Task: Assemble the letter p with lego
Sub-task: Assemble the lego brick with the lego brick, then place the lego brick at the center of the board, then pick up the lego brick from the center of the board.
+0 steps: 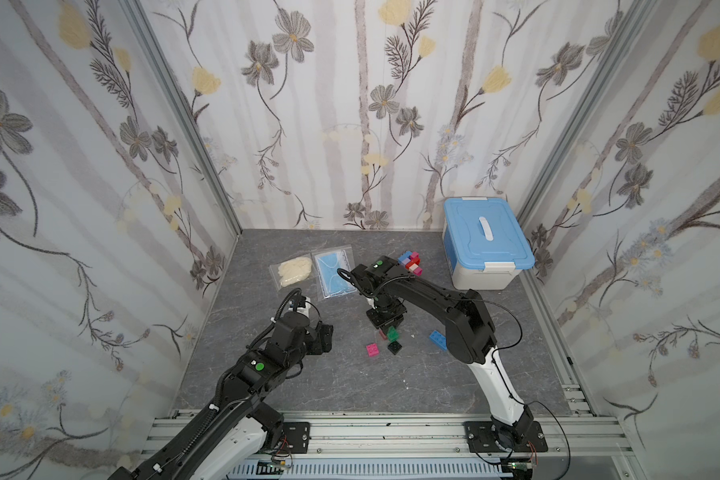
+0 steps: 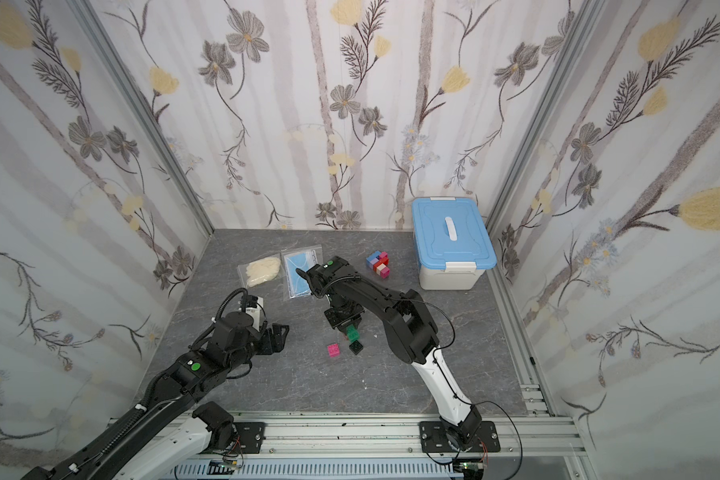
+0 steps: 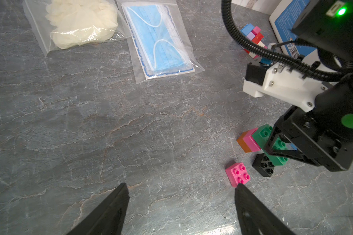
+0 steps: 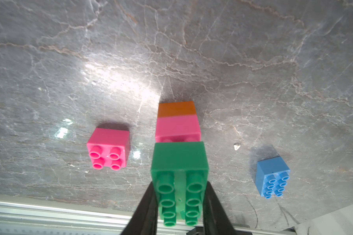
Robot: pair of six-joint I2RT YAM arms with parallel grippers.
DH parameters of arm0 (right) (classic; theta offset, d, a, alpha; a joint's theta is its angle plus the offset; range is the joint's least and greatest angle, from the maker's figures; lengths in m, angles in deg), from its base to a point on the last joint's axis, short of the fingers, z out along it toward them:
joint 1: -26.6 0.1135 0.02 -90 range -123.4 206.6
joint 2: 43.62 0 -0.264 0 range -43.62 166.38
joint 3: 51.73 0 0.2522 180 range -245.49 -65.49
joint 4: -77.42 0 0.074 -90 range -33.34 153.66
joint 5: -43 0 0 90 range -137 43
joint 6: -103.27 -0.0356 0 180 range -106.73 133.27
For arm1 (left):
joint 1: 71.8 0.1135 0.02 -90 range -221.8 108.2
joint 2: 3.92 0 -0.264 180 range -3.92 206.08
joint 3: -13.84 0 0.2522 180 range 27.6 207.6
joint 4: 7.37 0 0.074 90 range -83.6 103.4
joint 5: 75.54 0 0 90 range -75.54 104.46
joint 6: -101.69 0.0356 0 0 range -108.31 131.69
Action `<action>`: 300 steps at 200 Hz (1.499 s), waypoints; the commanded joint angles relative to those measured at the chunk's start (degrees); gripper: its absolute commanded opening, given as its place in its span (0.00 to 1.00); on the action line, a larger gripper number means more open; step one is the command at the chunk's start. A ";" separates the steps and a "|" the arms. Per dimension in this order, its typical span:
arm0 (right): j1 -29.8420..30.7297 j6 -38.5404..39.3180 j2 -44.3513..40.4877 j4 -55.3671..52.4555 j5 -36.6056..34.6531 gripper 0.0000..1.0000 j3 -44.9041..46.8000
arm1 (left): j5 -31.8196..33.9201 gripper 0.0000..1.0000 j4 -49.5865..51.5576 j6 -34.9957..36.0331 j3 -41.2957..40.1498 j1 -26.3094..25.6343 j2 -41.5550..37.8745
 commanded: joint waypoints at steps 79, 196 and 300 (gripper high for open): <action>-1.91 -3.17 -7.21 8.37 -2.22 0.12 10.06 | 0.06 0.84 -1.45 0.33 -0.08 0.18 -0.37; -6.97 -4.56 -13.14 25.43 -3.38 0.32 32.26 | -0.03 0.84 -1.27 0.54 0.73 0.14 1.44; -6.88 -8.76 -17.51 32.54 -4.97 0.44 37.35 | -0.21 0.84 -1.51 0.63 0.85 0.13 1.75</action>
